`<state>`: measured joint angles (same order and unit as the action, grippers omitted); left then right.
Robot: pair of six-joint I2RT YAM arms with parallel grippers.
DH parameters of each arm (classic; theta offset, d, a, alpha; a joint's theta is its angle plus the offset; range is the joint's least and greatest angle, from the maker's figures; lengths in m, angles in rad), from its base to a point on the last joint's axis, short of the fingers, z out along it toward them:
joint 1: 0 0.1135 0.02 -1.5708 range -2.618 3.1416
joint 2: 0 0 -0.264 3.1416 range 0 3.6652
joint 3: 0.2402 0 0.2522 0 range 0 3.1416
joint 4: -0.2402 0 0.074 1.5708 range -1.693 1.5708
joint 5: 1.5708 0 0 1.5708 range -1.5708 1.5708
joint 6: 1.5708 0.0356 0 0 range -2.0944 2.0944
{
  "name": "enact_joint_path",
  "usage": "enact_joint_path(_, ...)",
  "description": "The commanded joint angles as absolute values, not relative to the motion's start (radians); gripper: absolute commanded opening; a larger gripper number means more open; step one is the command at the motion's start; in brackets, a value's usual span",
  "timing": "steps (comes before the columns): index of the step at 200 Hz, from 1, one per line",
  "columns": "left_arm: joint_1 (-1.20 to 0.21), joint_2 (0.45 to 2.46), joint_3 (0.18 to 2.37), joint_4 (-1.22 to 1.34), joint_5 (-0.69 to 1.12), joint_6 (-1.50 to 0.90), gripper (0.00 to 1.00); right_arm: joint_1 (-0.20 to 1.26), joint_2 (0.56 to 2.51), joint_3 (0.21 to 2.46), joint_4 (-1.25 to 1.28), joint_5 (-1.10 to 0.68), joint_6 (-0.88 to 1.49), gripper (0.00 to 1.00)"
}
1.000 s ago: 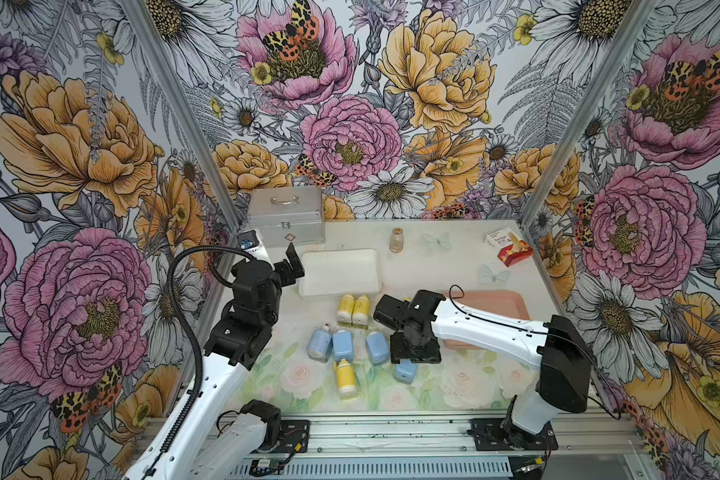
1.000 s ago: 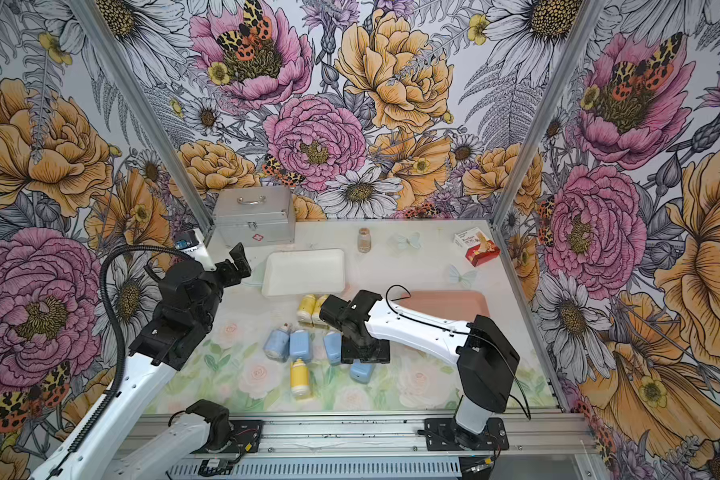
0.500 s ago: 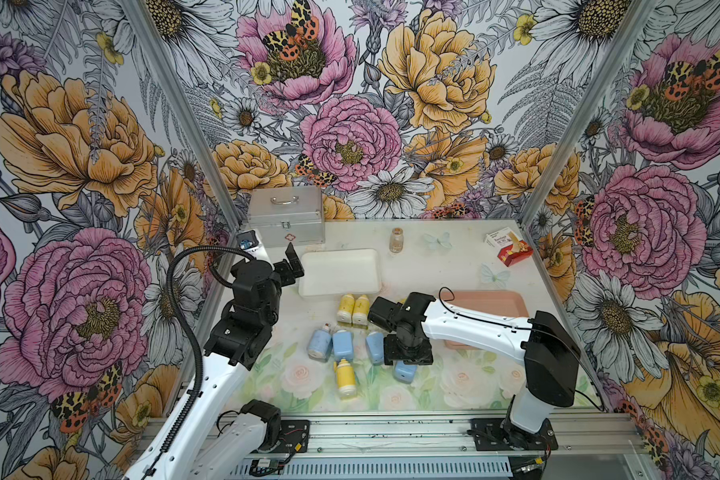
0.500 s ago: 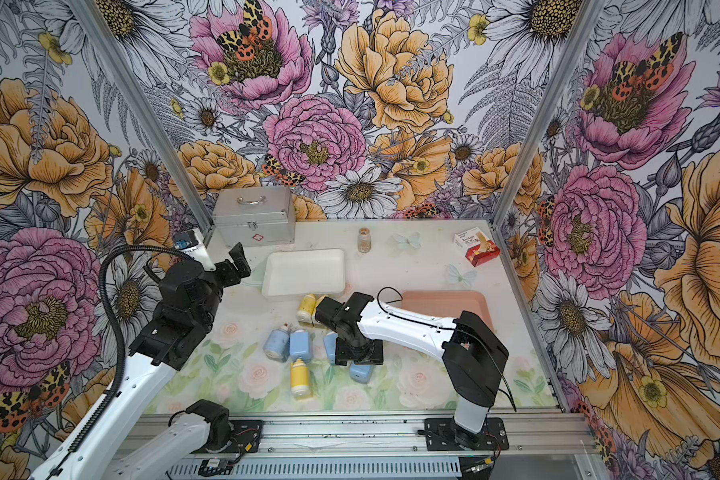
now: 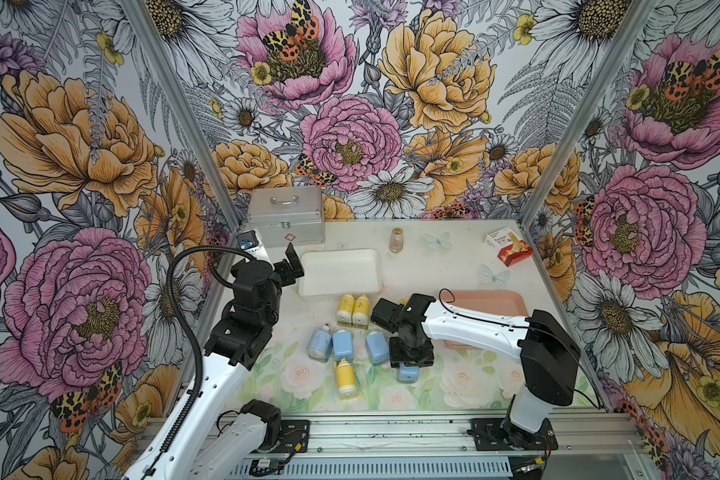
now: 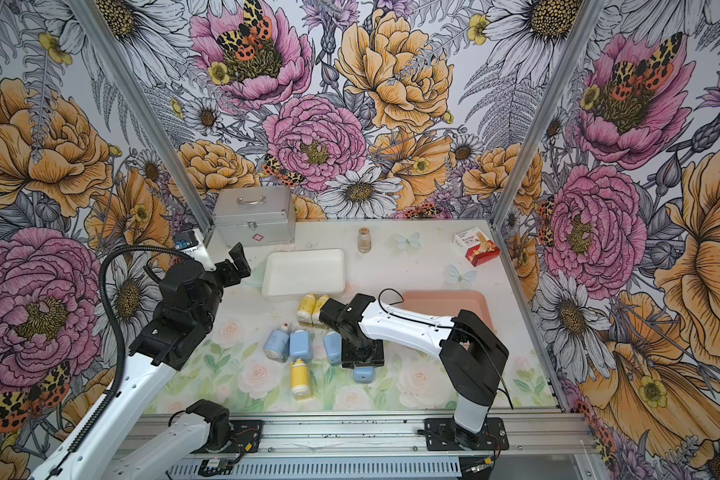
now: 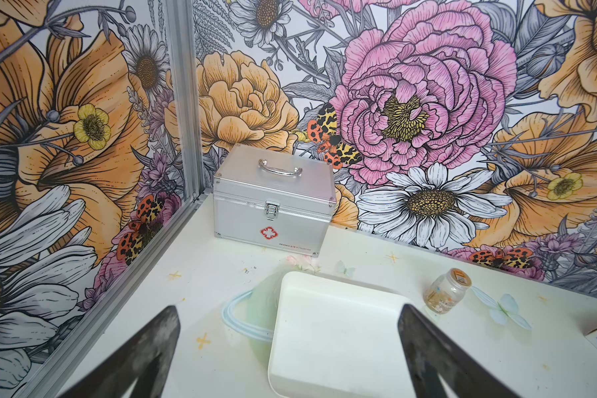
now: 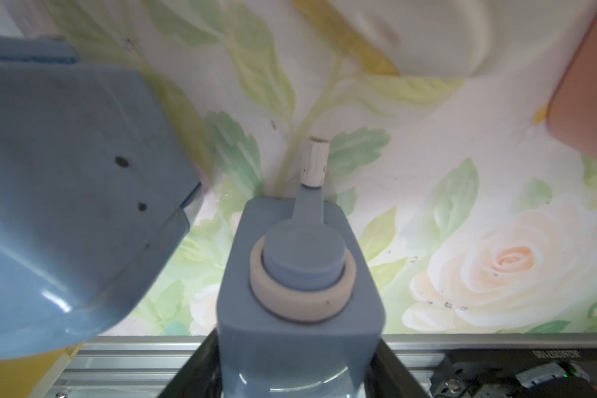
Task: Place the pencil sharpeners by color into the storage box
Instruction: Pick up the pencil sharpener from the center of the board.
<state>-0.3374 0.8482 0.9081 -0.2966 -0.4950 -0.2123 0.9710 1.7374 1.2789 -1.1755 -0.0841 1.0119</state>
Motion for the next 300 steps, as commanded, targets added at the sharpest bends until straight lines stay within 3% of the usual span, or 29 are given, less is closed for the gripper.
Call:
enact_joint_path(1, -0.345, 0.836, 0.891, -0.305, -0.520, -0.209, 0.99, 0.959, 1.755, 1.269, -1.165, -0.078, 0.972, 0.61)
enact_joint_path(63, -0.351, 0.836, 0.892, -0.306, -0.520, -0.207, 0.99, 0.948, 1.781, 1.276, -1.165, -0.087, 0.910, 0.61)
enact_joint_path(108, -0.357, 0.839, 0.892, -0.306, -0.524, -0.206, 0.99, 0.947, 1.766, 1.276, -1.169, -0.087, 0.893, 0.45)
enact_joint_path(161, -0.357, 0.839, 0.891, -0.307, -0.522, -0.206, 0.99, 0.942, 1.688, 1.308, -1.254, -0.070, 0.857, 0.37)
enact_joint_path(300, -0.357, 0.828, 0.892, -0.305, -0.523, -0.205, 0.99, 0.757, 1.577, 1.471, -1.494, 0.020, 0.688, 0.33)
